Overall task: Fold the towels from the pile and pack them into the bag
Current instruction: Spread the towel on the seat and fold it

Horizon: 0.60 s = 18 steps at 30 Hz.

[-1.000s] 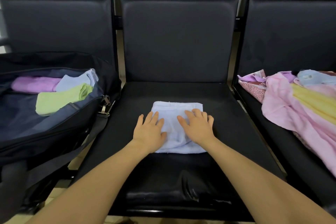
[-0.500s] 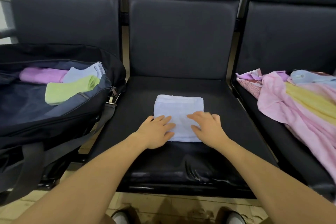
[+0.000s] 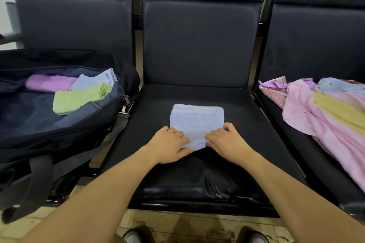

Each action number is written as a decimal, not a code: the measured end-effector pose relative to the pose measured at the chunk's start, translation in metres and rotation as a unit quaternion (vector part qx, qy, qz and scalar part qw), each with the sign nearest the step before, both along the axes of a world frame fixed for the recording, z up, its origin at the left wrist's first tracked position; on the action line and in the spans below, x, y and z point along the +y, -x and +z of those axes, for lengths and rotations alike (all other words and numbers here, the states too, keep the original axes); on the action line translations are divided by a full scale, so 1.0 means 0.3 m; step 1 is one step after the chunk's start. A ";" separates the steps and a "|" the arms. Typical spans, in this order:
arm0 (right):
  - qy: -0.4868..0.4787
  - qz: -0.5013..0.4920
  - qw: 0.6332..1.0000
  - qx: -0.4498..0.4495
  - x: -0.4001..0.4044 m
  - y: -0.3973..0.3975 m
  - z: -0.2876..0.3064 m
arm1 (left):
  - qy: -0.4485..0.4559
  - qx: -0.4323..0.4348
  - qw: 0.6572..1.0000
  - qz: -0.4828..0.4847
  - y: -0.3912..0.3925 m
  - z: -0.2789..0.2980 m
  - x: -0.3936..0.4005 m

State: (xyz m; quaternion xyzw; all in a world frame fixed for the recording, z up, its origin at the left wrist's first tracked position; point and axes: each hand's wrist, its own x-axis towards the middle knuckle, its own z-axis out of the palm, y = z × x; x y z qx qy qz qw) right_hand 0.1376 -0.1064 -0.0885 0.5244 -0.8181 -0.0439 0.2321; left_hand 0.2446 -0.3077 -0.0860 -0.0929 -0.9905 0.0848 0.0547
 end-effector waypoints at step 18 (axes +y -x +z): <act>0.038 -0.125 0.941 -0.313 0.077 0.014 0.058 | -0.300 0.063 0.947 0.101 -0.012 0.034 -0.028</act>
